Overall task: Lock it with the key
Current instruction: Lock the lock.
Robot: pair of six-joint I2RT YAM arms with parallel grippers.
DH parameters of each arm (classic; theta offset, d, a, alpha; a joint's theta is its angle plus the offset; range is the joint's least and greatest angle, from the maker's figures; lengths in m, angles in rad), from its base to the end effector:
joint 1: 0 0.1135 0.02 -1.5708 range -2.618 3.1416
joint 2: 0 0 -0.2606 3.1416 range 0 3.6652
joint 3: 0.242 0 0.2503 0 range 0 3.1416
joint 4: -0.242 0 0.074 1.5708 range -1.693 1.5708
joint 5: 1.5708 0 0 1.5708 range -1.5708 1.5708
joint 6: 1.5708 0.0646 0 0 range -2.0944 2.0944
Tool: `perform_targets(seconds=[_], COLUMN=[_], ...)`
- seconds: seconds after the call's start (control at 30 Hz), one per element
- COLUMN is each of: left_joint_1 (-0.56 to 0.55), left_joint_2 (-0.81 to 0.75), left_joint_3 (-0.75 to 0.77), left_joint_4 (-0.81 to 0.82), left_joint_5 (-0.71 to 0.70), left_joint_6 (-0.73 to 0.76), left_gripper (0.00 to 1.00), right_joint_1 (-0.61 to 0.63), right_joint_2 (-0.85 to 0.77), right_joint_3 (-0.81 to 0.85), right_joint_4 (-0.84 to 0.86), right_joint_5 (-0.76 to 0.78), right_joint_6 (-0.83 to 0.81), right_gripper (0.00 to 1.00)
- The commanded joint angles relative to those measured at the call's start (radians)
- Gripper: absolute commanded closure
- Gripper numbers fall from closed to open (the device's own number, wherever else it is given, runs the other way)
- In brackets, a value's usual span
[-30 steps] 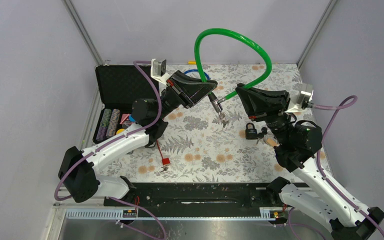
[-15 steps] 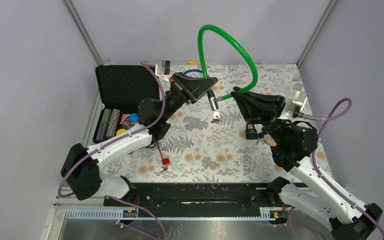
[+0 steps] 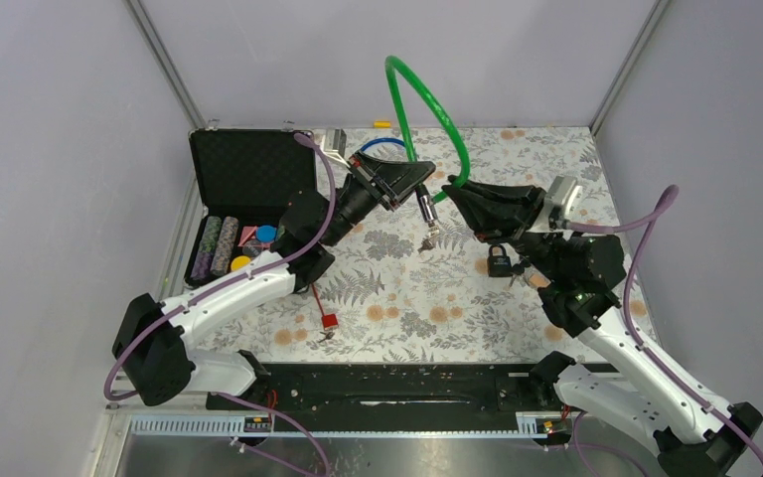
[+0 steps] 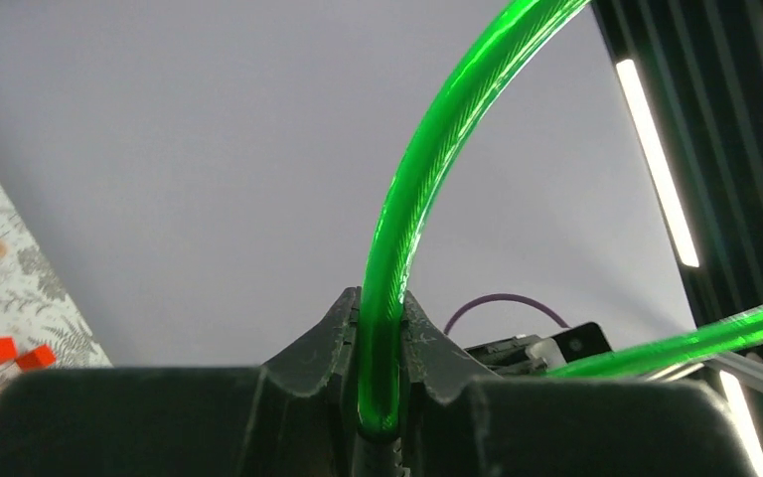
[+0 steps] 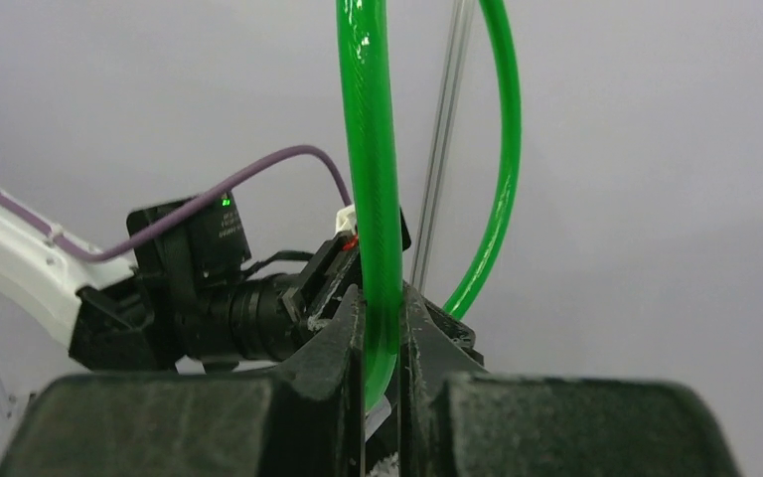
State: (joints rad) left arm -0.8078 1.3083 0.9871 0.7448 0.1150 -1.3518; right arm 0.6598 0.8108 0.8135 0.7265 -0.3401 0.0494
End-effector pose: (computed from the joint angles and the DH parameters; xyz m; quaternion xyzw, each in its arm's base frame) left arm 0.2212 -0.2421 0.4022 -0.0990 0.5348 -0.7542 0.3679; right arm 0.1321 0.1298 0.4529 -0.2683 0.3376 0.3772 0.8196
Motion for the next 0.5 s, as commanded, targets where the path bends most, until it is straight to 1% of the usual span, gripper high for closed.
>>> perform_targets(seconds=[0.0,0.1,0.3,0.37,0.47], left_joint_1=[-0.026,-0.026,-0.025,-0.026,-0.027], left_joint_2=[-0.054,-0.062,-0.067,-0.064,-0.064], left_joint_3=[0.076,0.074,0.072,0.074,0.068], left_joint_4=[-0.093,-0.124,-0.091,-0.075,-0.052], left_joint_5=[-0.014,-0.026,-0.022,-0.011,0.002], left_joint_6=[-0.057,-0.076,-0.090,-0.091,-0.094], left_gripper=[1.00,1.00,1.00,1.00,1.00], right_joint_1=[0.025,0.030,0.030,0.029,0.030], right_joint_2=[0.033,0.042,0.047,0.053,0.063], right_joint_3=[0.043,0.048,-0.008,-0.014,0.001], right_joint_4=[-0.185,-0.220,-0.182,-0.194,-0.236], right_joint_5=[-0.134,-0.130,-0.110,-0.096,-0.023], right_joint_6=[-0.123,-0.144,-0.098,-0.070,0.020], right_gripper=[1.00,1.00,1.00,1.00,1.00])
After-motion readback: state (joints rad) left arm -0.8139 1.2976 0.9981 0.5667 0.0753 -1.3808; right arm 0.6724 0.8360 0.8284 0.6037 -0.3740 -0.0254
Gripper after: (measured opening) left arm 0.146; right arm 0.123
